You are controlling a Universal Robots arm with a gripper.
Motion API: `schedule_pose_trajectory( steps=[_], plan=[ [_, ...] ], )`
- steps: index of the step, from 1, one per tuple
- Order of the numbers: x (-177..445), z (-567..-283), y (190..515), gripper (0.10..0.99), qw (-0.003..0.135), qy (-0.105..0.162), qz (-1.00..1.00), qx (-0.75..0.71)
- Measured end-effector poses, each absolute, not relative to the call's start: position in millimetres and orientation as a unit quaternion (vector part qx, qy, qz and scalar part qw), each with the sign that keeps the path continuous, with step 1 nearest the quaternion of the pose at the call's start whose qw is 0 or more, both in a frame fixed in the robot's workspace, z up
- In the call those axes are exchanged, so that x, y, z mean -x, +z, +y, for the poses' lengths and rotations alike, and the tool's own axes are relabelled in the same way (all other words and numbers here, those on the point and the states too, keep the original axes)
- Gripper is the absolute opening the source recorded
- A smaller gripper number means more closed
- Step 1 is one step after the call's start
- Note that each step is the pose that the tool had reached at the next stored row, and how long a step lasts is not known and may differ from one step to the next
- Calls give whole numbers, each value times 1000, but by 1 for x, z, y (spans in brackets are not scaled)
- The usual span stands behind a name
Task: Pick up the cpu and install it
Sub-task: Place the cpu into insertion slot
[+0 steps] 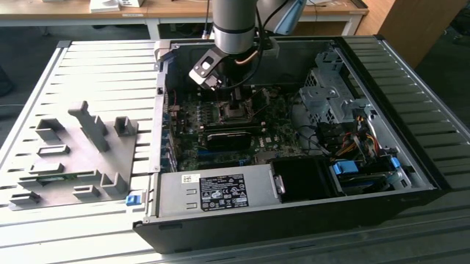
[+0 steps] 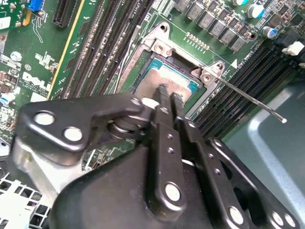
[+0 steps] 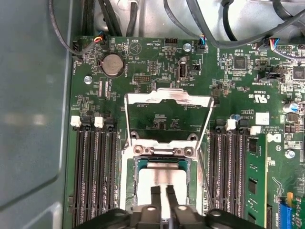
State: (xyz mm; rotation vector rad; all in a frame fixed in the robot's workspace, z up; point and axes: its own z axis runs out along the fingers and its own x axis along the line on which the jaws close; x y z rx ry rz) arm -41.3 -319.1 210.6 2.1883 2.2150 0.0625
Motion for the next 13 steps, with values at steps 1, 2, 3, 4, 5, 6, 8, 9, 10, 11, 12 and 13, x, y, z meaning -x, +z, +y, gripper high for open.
schedule_pose_trajectory(
  steps=[1,2,3,4,5,6,8,9,10,11,12,13],
  plan=[
    [41,-319,211,169,13,20,711,-703],
    [41,-319,211,110,13,19,711,-703],
    [41,-319,211,110,12,19,711,-703],
    [41,-319,211,106,12,18,711,-703],
    [41,-320,212,106,12,18,711,-703],
    [41,-320,212,106,12,18,711,-703],
    [41,-320,212,106,11,18,711,-703],
    [41,-320,212,106,11,18,711,-703],
    [41,-320,213,106,11,18,711,-703],
    [41,-320,213,106,11,18,711,-703],
    [41,-320,213,106,11,18,711,-703],
    [41,-320,213,106,11,18,711,-703]
  ],
)
